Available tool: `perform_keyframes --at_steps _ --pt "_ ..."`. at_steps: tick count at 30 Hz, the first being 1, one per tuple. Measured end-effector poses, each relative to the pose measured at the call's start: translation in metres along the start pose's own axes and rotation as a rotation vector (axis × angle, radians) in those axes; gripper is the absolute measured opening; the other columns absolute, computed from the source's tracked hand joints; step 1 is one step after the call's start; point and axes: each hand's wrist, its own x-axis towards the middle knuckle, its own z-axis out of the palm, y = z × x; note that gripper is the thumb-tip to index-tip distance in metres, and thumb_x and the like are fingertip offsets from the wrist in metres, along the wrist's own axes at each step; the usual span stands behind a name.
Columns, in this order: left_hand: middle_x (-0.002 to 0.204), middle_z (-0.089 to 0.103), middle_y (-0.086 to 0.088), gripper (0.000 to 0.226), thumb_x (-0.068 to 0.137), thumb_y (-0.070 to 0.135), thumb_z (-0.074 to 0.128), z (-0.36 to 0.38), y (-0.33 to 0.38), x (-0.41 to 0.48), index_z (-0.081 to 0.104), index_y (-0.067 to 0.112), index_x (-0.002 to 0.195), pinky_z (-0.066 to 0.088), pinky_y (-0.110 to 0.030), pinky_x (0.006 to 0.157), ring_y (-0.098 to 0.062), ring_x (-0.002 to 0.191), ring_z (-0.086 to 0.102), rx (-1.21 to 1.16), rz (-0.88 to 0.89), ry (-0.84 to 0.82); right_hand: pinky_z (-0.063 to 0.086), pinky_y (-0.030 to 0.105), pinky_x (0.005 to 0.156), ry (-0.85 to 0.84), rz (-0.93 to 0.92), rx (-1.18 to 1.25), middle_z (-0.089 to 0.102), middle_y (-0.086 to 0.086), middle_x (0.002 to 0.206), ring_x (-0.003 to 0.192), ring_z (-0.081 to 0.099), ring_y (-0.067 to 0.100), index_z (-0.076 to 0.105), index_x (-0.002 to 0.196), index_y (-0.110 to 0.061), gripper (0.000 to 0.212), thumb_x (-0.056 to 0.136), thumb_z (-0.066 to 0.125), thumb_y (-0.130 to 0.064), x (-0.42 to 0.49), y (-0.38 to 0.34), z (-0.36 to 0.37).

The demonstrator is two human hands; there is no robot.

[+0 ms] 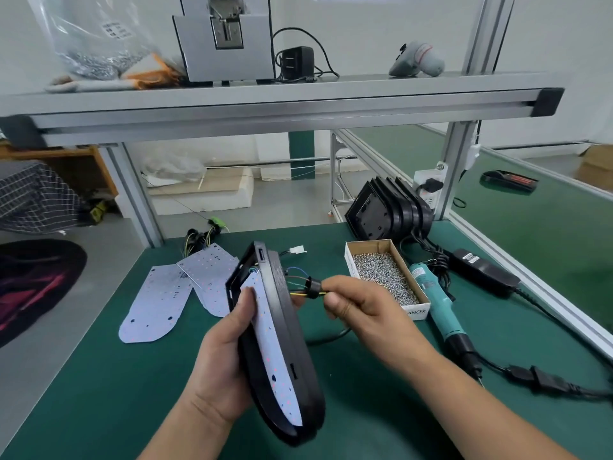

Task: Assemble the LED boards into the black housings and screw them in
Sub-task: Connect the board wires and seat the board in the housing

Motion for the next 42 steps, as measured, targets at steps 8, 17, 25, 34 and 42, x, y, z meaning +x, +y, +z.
perform_keyframes --at_steps 8,17,25,34,42 --pt "0.112 0.067 -0.026 0.058 0.106 0.043 0.038 -0.002 0.005 -0.001 0.051 0.015 0.155 0.055 -0.024 0.047 -0.019 0.057 0.063 -0.074 -0.131 -0.089 0.034 0.029 0.062 -0.028 -0.001 -0.011 0.06 -0.011 0.074 0.068 0.046 0.01 0.061 0.088 -0.02 0.015 0.102 0.065 -0.019 -0.002 0.001 -0.001" --pt "0.141 0.054 -0.042 0.064 0.116 0.039 0.039 -0.003 0.004 -0.003 0.035 -0.01 0.156 0.062 -0.045 0.085 -0.043 0.102 0.073 -0.264 -0.276 -0.33 0.052 0.027 0.079 -0.019 -0.009 -0.074 0.074 -0.013 0.084 0.086 0.068 0.001 0.065 0.087 -0.011 0.018 0.103 0.065 -0.004 -0.003 -0.005 0.004" --pt "0.12 0.076 -0.018 0.067 0.08 0.056 0.088 0.006 -0.007 -0.006 0.076 0.007 0.125 0.061 -0.03 0.067 -0.023 0.08 0.076 -0.002 -0.067 -0.078 0.047 0.035 0.065 0.094 -0.077 -0.242 0.066 -0.001 0.078 0.069 0.055 0.017 0.067 0.091 -0.015 0.014 0.105 0.064 -0.012 -0.001 -0.009 0.011" --pt "0.113 0.073 -0.016 0.073 0.078 0.055 0.09 0.012 -0.003 -0.017 0.072 0.008 0.131 0.057 -0.027 0.056 -0.018 0.066 0.069 0.043 0.017 -0.049 0.034 0.013 0.064 0.189 -0.165 -0.389 0.053 -0.016 0.076 0.07 0.049 -0.001 0.066 0.093 -0.015 0.011 0.103 0.062 -0.018 0.002 -0.011 0.012" --pt "0.112 0.073 -0.014 0.062 0.087 0.05 0.083 0.009 -0.003 -0.019 0.072 0.005 0.129 0.058 -0.03 0.054 -0.019 0.063 0.068 0.006 -0.002 -0.095 0.033 0.014 0.063 0.203 -0.152 -0.431 0.048 -0.02 0.072 0.069 0.046 -0.002 0.064 0.092 -0.015 0.011 0.103 0.062 -0.016 0.004 -0.007 0.007"
